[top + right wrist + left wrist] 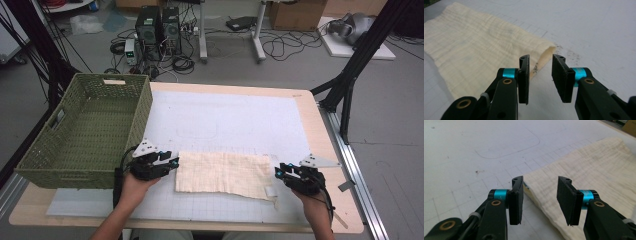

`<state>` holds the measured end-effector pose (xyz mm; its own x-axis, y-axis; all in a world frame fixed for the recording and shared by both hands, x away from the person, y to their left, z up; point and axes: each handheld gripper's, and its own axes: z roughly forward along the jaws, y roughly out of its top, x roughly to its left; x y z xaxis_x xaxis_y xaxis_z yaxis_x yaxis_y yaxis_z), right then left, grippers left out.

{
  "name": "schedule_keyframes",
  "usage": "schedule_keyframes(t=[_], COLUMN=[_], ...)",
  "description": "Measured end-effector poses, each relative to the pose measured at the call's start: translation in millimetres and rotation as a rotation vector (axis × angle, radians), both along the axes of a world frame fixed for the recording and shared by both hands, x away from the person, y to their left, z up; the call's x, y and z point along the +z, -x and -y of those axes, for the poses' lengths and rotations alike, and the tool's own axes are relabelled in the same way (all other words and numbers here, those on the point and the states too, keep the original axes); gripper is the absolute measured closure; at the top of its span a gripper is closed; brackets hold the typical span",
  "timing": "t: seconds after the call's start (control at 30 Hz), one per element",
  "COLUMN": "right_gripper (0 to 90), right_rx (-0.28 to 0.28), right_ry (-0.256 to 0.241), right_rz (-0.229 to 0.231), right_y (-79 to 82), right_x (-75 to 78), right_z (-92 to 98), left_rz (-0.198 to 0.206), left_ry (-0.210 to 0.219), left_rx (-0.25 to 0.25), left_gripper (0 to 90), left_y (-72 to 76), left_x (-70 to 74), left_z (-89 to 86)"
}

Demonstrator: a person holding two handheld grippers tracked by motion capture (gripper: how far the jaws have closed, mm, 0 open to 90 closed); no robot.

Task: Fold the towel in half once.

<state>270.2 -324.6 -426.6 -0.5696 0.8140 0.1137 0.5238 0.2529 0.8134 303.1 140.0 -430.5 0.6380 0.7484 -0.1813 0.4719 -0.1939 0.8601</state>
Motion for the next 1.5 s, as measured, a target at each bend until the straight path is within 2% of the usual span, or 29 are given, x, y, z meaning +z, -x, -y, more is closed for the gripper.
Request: schedule_keyframes(t=[0.17,0.2,0.27,0.37,0.43,0.57,0.7,0.8,0.87,0.97,1.03,1.07,1.1,1.17,1.3,1.33,1.37,1.4,1.43,1.5], right_gripper=[69.8,73.1,85.8,88.0,88.1,87.3,70.6,60.3,50.3,40.8,39.7,39.8,40.5,44.6,57.0,59.7,60.6,62.2,66.3,78.9], right_rx=[0.021,0.013,0.013,0.0,-0.034,-0.076,-0.077,-0.114,-0.142,-0.164,-0.155,-0.151,-0.139,-0.107,-0.064,-0.054,-0.048,-0.048,-0.043,-0.026], right_ry=[0.031,0.045,0.05,0.057,0.062,0.083,0.063,0.049,0.036,0.024,0.039,0.039,0.046,0.053,0.085,0.09,0.091,0.087,0.08,0.074], right_rz=[-0.063,-0.079,-0.1,-0.049,-0.026,-0.014,-0.025,-0.006,0.008,0.003,-0.001,-0.005,-0.007,-0.02,-0.052,-0.067,-0.07,-0.074,-0.078,-0.087], right_y=[-21.1,-24.9,-31.7,-34.0,-34.4,-36.2,-35.3,-35.7,-38.2,-44.5,-49.7,-51.4,-53.9,-58.7,-65.5,-66.9,-67.2,-67.1,-66.8,-66.0], right_x=[-11.9,-13.9,-17.3,-15.3,-13.3,-14.8,-14.1,-11.1,-8.7,-9.4,-11.2,-11.8,-12.6,-14.1,-18.9,-20.9,-22.4,-22.2,-22.1,-21.9], right_z=[-18.8,-21.8,-24.1,-24.8,-23.5,-22.5,-23.4,-21.4,-19.3,-18.7,-20.6,-22.7,-24.3,-28.7,-35.7,-36.1,-36.1,-35.9,-34.7,-32.9], left_rz=[-0.024,-0.03,-0.034,-0.033,-0.04,-0.045,-0.036,-0.036,-0.032,-0.051,-0.085,-0.101,-0.101,-0.106,-0.115,-0.109,-0.085,-0.057,-0.077,-0.088], left_ry=[0.004,0.008,0.007,0.002,-0.005,-0.011,0.001,0.011,0.032,0.041,0.039,0.041,0.018,-0.001,-0.061,-0.082,-0.12,-0.154,-0.131,-0.122], left_rx=[0.006,0.009,0.012,0.015,0.02,0.041,0.055,0.074,0.084,0.091,0.102,0.09,0.08,0.065,0.036,0.025,0.023,0.023,0.015,0.025], left_gripper=[57.1,57.1,57.1,58.1,60.6,62.7,59.8,54.4,51.5,49.1,49.1,49.1,49.0,49.1,54.4,58.0,63.2,72.9,81.6,85.1], left_y=[-6.5,-7.1,-8.3,-9.8,-11.0,-12.3,-14.1,-19.4,-22.3,-28.5,-32.2,-34.8,-37.3,-42.0,-47.0,-46.9,-46.0,-44.7,-45.4,-45.9], left_x=[-4.5,-5.4,-6.9,-8.2,-9.7,-11.9,-11.6,-12.9,-14.5,-20.0,-21.6,-21.3,-20.2,-17.3,-19.4,-21.4,-20.9,-20.6,-20.7,-20.3], left_z=[6.4,7.5,8.1,8.0,8.3,8.3,7.8,8.9,9.5,10.5,10.6,10.8,12.7,17.2,26.9,27.9,27.9,28.0,26.7,25.6])
